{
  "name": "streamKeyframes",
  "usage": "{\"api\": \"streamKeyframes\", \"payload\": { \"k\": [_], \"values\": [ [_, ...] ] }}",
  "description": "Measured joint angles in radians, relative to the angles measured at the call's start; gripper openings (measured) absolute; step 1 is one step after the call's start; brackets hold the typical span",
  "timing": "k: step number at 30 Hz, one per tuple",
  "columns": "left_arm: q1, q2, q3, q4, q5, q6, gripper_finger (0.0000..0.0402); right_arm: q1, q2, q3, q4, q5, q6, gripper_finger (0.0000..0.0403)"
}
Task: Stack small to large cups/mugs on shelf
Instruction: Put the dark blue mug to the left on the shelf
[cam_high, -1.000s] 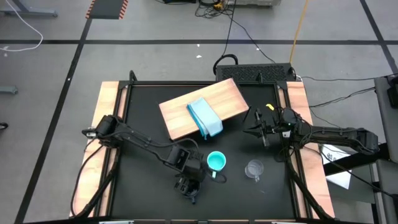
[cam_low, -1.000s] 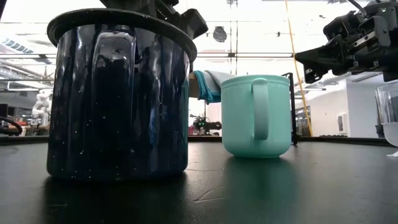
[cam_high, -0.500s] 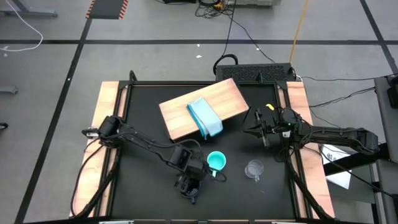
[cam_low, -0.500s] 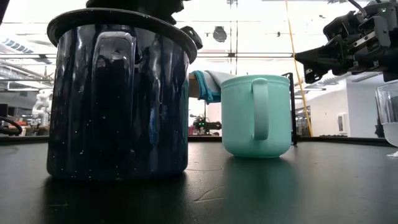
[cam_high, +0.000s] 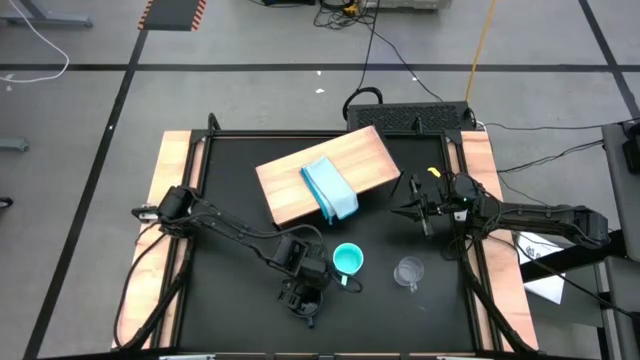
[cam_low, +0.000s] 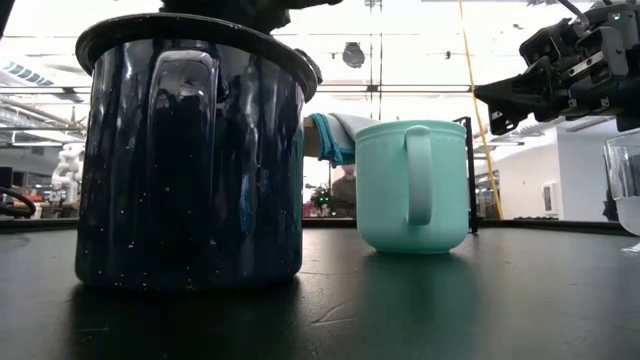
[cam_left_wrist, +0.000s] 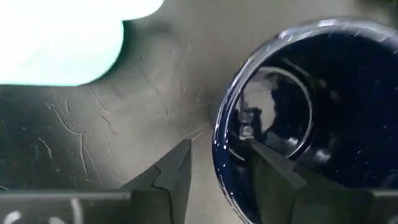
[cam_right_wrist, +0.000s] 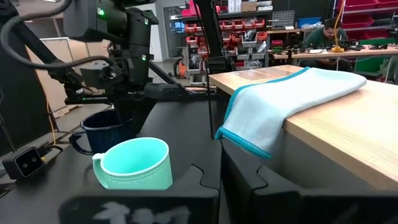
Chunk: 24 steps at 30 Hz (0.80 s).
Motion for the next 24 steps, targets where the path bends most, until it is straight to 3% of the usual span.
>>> {"api": "streamKeyframes", "payload": {
  "k": [10,16,24],
  "values": [
    [0.009,0.000,-0.030,0.030,0.001,-0.006,0.0081,0.000,0.000,0.000,0.000,0.000,0.000,0.0000],
    [0.009,-0.002,-0.030,0.029,0.020,-0.002,0.0018,0.000,0.000,0.000,0.000,0.000,0.000,0.0000],
    [0.009,-0.004,-0.029,0.037,0.028,0.017,0.0017,0.000,0.000,0.000,-0.001,0.000,0.000,0.0000]
  ]
}}
